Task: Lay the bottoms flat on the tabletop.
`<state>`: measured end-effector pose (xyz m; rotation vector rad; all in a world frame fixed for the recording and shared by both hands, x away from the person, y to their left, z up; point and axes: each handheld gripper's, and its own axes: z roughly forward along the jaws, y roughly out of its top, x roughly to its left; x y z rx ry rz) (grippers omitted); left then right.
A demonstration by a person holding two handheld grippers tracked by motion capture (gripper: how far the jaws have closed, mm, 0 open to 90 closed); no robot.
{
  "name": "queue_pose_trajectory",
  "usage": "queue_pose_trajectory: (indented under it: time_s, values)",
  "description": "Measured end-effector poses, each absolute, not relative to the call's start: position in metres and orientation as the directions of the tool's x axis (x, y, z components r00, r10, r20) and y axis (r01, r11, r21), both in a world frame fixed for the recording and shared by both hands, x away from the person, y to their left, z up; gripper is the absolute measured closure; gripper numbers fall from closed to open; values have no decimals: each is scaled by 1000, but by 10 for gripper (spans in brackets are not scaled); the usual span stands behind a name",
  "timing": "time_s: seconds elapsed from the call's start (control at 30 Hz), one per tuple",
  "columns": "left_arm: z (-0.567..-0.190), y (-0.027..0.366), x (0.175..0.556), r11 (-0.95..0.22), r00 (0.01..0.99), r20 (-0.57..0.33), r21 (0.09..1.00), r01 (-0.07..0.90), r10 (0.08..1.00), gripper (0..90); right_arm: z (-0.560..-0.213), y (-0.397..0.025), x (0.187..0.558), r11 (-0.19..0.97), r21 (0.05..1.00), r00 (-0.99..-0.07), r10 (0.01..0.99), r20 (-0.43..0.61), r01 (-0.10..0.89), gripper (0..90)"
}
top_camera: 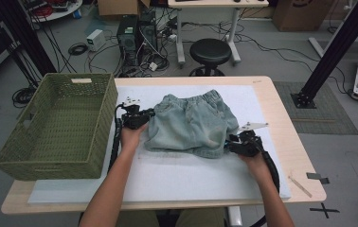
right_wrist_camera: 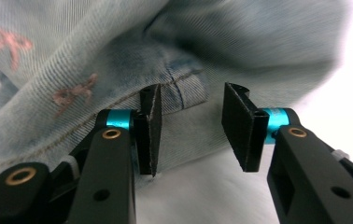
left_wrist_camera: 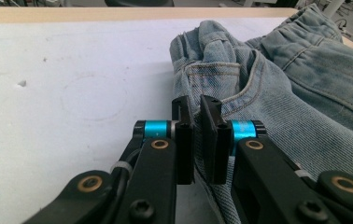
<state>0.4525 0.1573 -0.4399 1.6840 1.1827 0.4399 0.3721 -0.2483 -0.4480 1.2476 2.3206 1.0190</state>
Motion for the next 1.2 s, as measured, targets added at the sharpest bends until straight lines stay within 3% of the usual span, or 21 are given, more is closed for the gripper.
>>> queue_pose_trajectory:
  time_s: [0.07,0.1,0.17,0.33,0.6,0.77,0.83,0.97,1.0,1.13,1.2]
  values:
    - [-440,158,452,-32,458,-232,865,500,858,843,-449,-243,373,394,719,-579,815,14,573,652]
    - [-440,158,452,-32,458,-232,866,499,858,843,-448,-241,373,435,715,-608,793,-16,548,848]
    - [-440,158,452,-29,458,-234,867,497,857,843,-447,-238,369,498,705,-631,770,-92,505,900]
    - [-440,159,452,-29,459,-236,866,499,856,842,-443,-246,358,493,718,-633,768,-95,491,900]
    - [-444,159,451,-33,455,-231,865,501,860,842,-434,-300,314,414,749,-540,837,-89,517,900]
    - [-446,157,452,-26,449,-238,862,506,861,826,-430,-313,306,351,786,-513,857,-51,508,900]
    - [-448,156,452,-12,449,-262,853,521,854,772,-428,-308,311,323,798,-511,859,-23,508,759]
    - [-451,156,454,-10,465,-289,841,540,837,603,-430,-287,335,276,811,-516,856,38,516,567]
    - [-451,156,454,-10,465,-289,841,540,837,569,-432,-282,341,272,809,-521,852,48,521,556]
    - [-451,156,454,-11,466,-290,840,543,836,554,-438,-267,356,296,782,-532,845,54,549,590]
    - [-451,156,454,-11,466,-292,839,545,835,555,-442,-262,359,323,758,-557,828,63,567,703]
